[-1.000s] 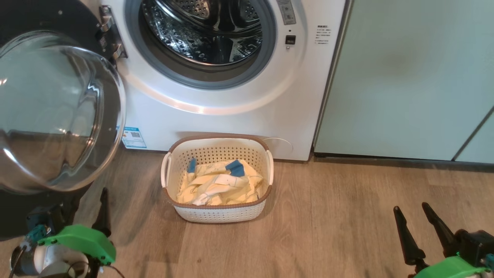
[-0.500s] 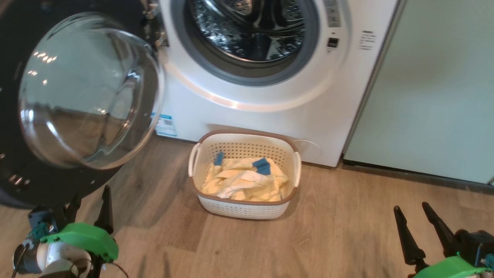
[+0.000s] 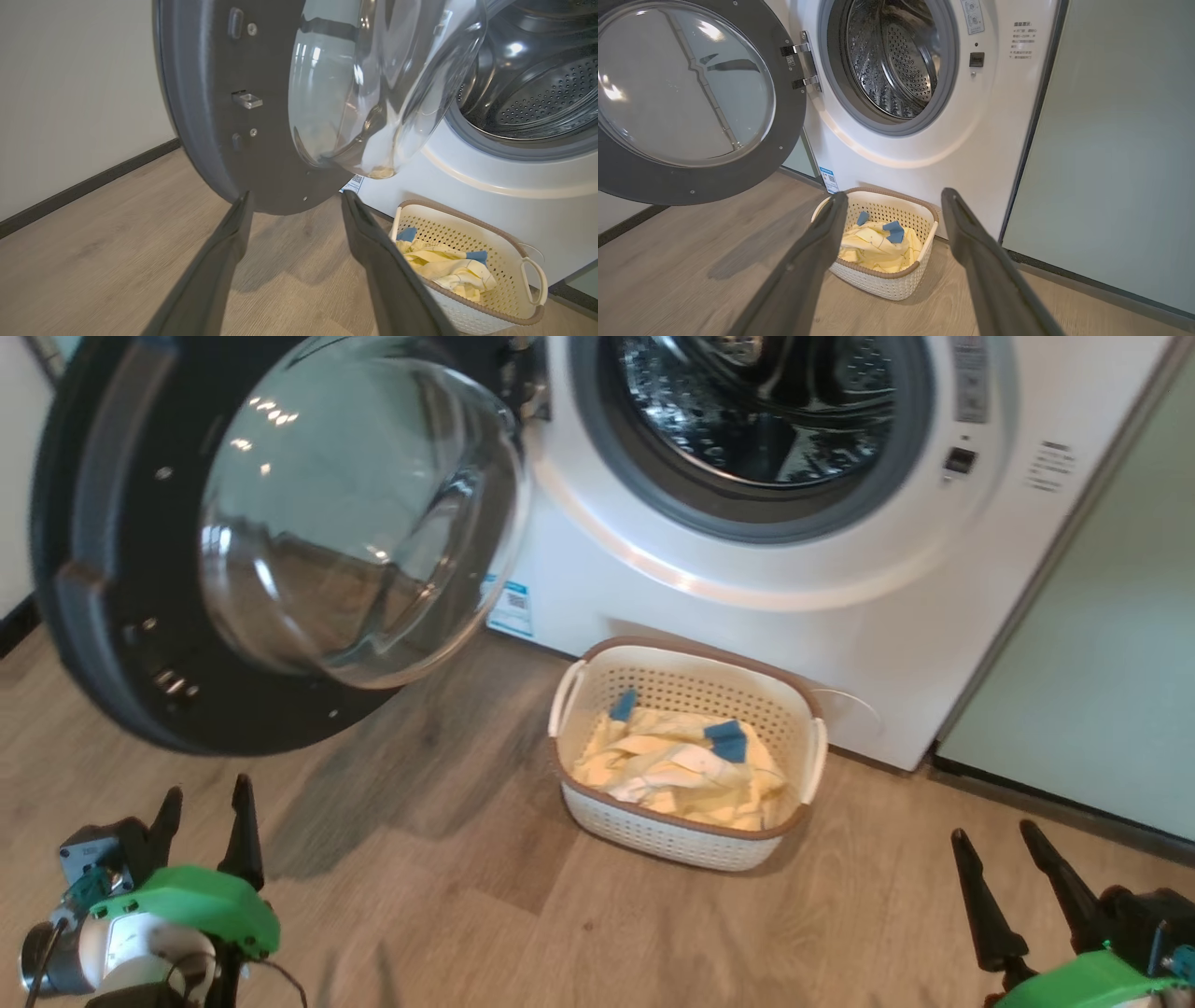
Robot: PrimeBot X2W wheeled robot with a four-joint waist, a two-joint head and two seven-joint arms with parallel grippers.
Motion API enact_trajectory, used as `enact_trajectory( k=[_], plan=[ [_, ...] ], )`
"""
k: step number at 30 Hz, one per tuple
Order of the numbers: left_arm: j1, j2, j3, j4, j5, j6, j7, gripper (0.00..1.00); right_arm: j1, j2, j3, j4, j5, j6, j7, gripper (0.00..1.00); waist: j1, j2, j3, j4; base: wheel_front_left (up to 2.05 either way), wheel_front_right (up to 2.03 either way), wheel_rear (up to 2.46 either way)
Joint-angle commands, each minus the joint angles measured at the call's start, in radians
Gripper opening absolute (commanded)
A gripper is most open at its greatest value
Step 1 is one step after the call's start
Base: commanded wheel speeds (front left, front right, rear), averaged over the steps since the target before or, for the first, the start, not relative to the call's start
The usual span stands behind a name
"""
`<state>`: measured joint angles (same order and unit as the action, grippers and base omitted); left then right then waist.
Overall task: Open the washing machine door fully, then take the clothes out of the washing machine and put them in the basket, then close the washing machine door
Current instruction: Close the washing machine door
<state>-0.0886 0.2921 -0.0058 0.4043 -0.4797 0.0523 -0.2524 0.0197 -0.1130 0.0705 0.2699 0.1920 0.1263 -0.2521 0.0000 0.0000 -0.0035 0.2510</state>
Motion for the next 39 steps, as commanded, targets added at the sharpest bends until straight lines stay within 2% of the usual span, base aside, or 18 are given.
enact_trajectory(
  k=[1, 22, 38, 39],
  plan=[
    [-0.068, 0.025, 0.042, -0.02, 0.008, 0.0, -0.009, 1.0, -0.044, -0.01, 0.019, -0.034, -0.01, 0.004, -0.01, 1.0, 0.0, 0.0, 0.006, 0.042, 0.0, 0.0, 0.0],
    [-0.079, 0.011, 0.053, -0.017, 0.021, -0.009, -0.009, 1.0, -0.054, -0.01, 0.023, -0.03, -0.011, 0.004, -0.01, 1.0, 0.0, 0.0, 0.023, 0.199, 0.0, 0.0, 0.0],
    [-0.064, -0.008, 0.096, -0.026, 0.024, -0.012, -0.009, 1.0, -0.053, -0.016, 0.033, -0.028, -0.009, 0.004, -0.01, 1.0, 0.0, 0.0, 0.019, 0.221, 0.0, 0.0, 0.0],
    [-0.064, -0.01, 0.103, -0.028, 0.02, -0.015, -0.009, 0.97, -0.053, -0.016, 0.034, -0.027, -0.009, 0.004, -0.01, 1.0, 0.0, 0.0, 0.018, 0.22, 0.0, 0.0, 0.0]
  ],
)
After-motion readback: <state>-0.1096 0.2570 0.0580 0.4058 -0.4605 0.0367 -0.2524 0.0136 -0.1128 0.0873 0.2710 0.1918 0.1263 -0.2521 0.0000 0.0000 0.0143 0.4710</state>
